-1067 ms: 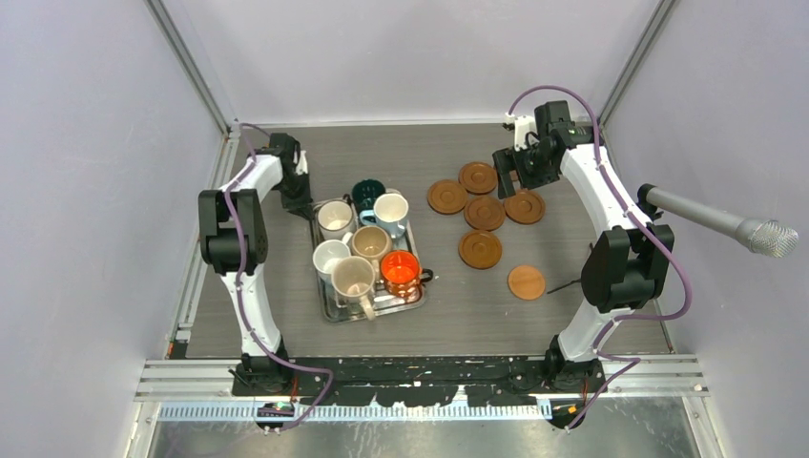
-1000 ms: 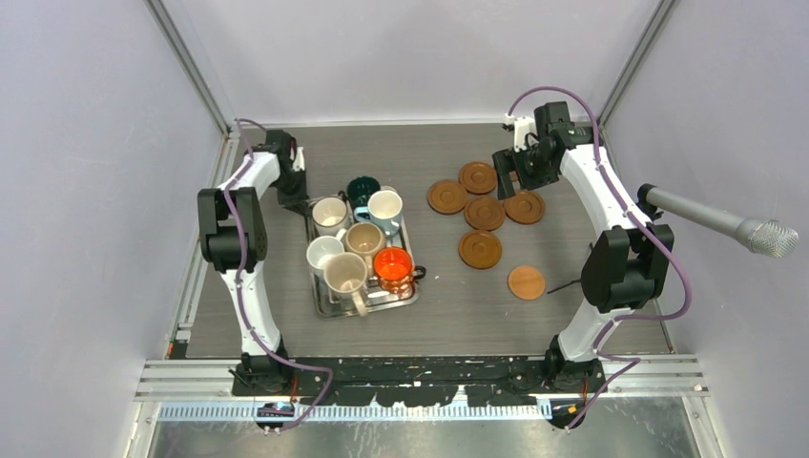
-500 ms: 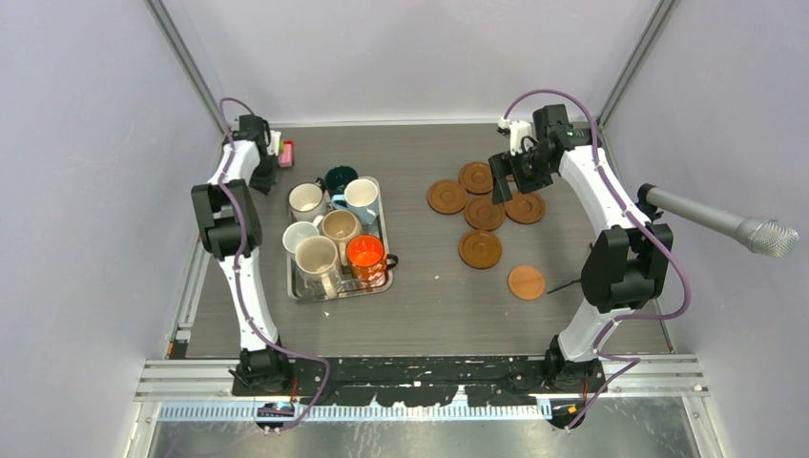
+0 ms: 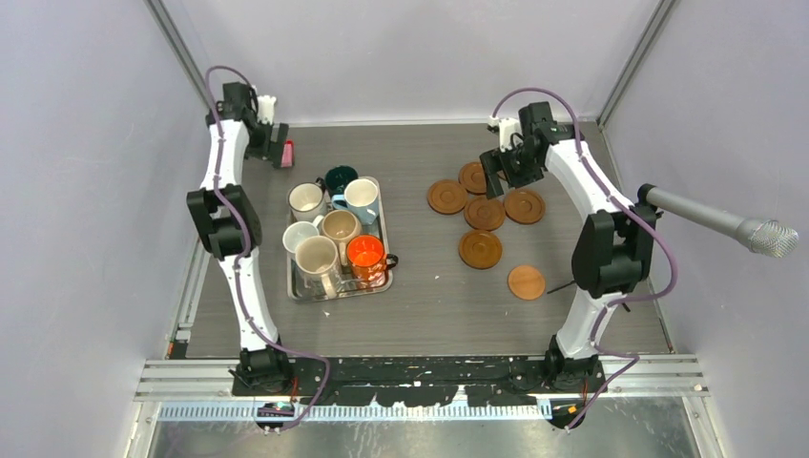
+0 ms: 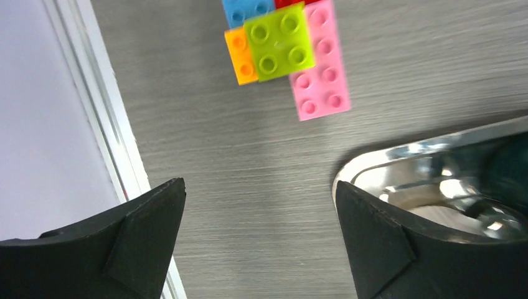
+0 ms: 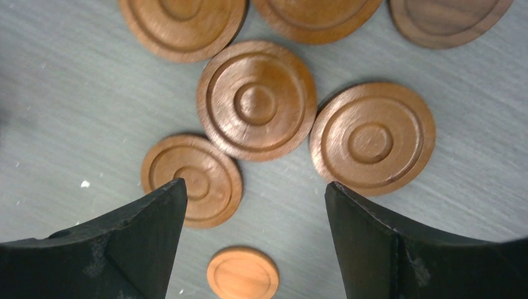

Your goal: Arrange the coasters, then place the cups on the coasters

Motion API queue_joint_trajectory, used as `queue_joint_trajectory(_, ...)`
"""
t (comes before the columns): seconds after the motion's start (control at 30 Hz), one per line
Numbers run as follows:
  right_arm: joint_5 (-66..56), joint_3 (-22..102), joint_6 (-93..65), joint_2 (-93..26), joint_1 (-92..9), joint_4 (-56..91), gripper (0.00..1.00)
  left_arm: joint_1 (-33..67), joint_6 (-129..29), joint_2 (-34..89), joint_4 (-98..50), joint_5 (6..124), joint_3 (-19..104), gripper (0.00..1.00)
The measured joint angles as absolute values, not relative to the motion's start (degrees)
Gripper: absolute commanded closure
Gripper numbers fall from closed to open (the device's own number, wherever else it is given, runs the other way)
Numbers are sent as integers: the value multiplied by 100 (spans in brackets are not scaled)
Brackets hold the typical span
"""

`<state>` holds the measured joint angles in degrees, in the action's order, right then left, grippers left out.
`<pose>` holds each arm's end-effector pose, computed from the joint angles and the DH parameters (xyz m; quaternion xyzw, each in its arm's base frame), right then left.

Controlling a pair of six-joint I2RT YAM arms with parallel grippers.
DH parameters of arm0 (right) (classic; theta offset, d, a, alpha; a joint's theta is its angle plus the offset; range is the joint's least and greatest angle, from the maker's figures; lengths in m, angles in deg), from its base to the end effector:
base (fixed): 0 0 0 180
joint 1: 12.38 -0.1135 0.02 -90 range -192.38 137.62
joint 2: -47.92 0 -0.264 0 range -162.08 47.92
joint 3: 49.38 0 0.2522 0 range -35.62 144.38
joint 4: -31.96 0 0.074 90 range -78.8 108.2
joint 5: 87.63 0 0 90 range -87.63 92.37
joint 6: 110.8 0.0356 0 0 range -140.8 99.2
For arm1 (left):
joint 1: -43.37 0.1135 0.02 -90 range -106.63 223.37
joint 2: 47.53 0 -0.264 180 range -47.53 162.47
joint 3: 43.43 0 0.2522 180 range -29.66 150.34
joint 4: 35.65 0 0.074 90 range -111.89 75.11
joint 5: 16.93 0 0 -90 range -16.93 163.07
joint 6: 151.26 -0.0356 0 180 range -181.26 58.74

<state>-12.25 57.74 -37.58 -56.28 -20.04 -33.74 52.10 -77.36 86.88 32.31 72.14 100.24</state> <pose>0.3816 0.0604 0.2858 -0.2333 0.9358 0.1047 0.2425 0.5048 0.0769 0.2490 0.0641 0.9608 0.0504 0.2651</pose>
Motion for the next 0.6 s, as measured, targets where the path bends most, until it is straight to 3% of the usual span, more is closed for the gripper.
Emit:
queue_joint_trajectory(0.23, -737, 6581, -3572, -6651, -2093, -2921, 17, 4804, -7876, 7740, 3375, 6362, 10407, 3)
queue_joint_trajectory(0.6, -401, 7418, -3452, -7691, -2095, -2626, 22, 2334, -7972, 7185, 3111, 5874, 9714, 3)
